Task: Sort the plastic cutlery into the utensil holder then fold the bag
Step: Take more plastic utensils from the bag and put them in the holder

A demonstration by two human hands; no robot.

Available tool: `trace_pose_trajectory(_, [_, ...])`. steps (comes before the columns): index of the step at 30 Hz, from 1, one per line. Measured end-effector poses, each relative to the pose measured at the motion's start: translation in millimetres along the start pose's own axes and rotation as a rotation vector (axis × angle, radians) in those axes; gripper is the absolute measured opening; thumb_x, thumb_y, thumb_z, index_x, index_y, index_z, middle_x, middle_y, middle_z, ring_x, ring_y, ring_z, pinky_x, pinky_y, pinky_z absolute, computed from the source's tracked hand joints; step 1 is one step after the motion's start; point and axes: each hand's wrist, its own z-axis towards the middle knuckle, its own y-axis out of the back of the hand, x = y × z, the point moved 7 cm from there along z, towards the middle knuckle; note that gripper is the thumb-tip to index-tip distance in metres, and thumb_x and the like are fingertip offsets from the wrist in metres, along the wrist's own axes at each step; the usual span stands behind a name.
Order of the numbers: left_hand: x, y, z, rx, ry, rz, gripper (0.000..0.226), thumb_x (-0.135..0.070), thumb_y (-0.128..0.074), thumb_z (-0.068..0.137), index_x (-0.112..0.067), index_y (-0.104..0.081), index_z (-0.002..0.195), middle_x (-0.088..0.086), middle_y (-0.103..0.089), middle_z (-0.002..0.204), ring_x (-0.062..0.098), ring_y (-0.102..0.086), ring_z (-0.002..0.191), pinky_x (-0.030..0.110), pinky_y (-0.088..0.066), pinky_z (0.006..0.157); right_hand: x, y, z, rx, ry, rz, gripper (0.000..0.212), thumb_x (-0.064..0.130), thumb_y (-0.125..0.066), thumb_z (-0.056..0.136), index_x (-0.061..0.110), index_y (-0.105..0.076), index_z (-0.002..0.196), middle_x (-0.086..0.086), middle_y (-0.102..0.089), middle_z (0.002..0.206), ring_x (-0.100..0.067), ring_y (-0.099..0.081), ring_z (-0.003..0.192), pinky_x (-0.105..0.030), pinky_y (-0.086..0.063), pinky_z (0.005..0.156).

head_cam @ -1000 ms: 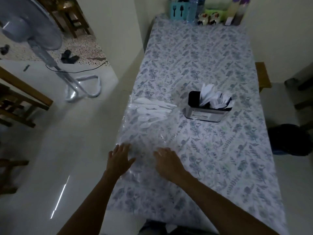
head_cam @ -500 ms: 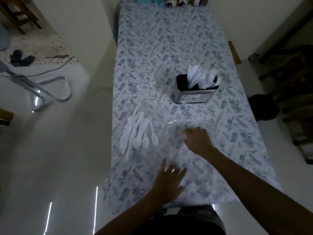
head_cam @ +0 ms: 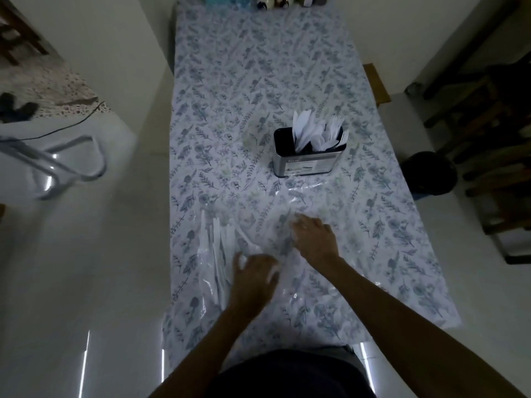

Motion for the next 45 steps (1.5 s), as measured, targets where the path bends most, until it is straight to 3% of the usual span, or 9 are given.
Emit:
trace_pose_trajectory(4, [96,47,-23,-0.124,0.556,0.032,0.03,-0.026,-0.073,0.09,-0.017,-0.065,0.116,0.009,-0.061,0.127,0.03,-0.057,0.119,0.055,-0.036,0.105,5,5,-15,-0.147,-0.009,-0.098,0.016,0.01,-0.075,0.08,0.019,-0.074,0.094,-0.003,-0.067,0.12,-0.031,-0.065,0.097,-0.042,-0.056,0.078])
trace_pose_trajectory(7, [144,49,-43,-0.058,0.894,-0.242,0.04,-0.025,-0.074,0.09,-0.007,-0.06,0.124,0.018,-0.064,0.121,0.037,-0.063,0.11,0.047,-0.048,0.094,8,12,-21,-0.27,-0.003,-0.122,0.012,0.002,-0.071,0.083,0.014,-0.072,0.083,-0.006,-0.07,0.102,-0.031,-0.065,0.087,-0.041,-0.057,0.072])
trace_pose_trajectory(12, [169,37,-60,0.019,1.071,-0.72,0.028,-0.03,-0.063,0.1,-0.007,-0.073,0.086,0.011,-0.07,0.075,0.026,-0.065,0.071,0.046,-0.057,0.076,8,27,-35,-0.455,0.054,-0.023,0.02,0.013,-0.079,0.08,0.024,-0.074,0.096,-0.001,-0.07,0.116,-0.03,-0.065,0.093,-0.04,-0.053,0.073])
trace_pose_trajectory(15, [174,33,-67,-0.041,1.134,-0.955,0.019,-0.024,-0.064,0.1,-0.01,-0.075,0.093,0.015,-0.069,0.08,0.028,-0.063,0.075,0.039,-0.054,0.071,9,48,-53,-0.601,0.083,0.08,0.014,0.018,-0.083,0.078,0.025,-0.077,0.088,0.002,-0.073,0.111,-0.027,-0.065,0.091,-0.038,-0.052,0.073])
trace_pose_trajectory(20, [167,50,-66,-0.091,1.116,-1.053,0.009,-0.019,-0.064,0.1,-0.014,-0.072,0.099,0.009,-0.07,0.087,0.022,-0.065,0.073,0.031,-0.054,0.063,11,68,-78,-0.778,0.08,0.205,0.003,0.027,-0.08,0.084,0.026,-0.079,0.086,0.007,-0.074,0.101,-0.023,-0.063,0.082,-0.034,-0.047,0.07])
trace_pose_trajectory(30, [158,122,-52,-0.136,0.843,-0.715,0.009,-0.016,-0.063,0.099,-0.015,-0.072,0.099,0.008,-0.069,0.082,0.013,-0.064,0.062,0.032,-0.055,0.053,22,26,-71,-0.495,-0.045,0.238,0.007,0.031,-0.079,0.085,0.025,-0.078,0.081,0.0,-0.069,0.081,-0.023,-0.06,0.065,-0.032,-0.053,0.059])
trace_pose_trajectory(34, [143,152,-41,-0.167,0.738,-0.7,0.009,-0.016,-0.065,0.099,-0.016,-0.072,0.093,0.005,-0.068,0.079,0.003,-0.062,0.055,0.03,-0.056,0.05,22,31,-72,-0.464,-0.086,0.301,0.004,0.033,-0.08,0.083,0.03,-0.079,0.081,-0.001,-0.071,0.079,-0.024,-0.062,0.066,-0.031,-0.053,0.059])
trace_pose_trajectory(41, [116,184,-31,-0.183,0.607,-0.666,0.016,-0.021,-0.065,0.099,-0.03,-0.07,0.086,-0.004,-0.067,0.068,0.008,-0.062,0.056,0.03,-0.056,0.052,17,37,-75,-0.471,-0.103,0.358,0.005,0.031,-0.08,0.084,0.029,-0.081,0.088,-0.001,-0.072,0.083,-0.024,-0.064,0.071,-0.034,-0.056,0.061])
trace_pose_trajectory(45, [104,194,-26,-0.223,0.554,-0.678,0.01,-0.02,-0.067,0.098,-0.028,-0.07,0.092,-0.005,-0.073,0.101,0.017,-0.072,0.085,0.036,-0.062,0.071,14,39,-79,-0.463,-0.099,0.412,0.007,0.031,-0.078,0.086,0.028,-0.081,0.092,-0.003,-0.073,0.085,-0.026,-0.064,0.074,-0.037,-0.057,0.063])
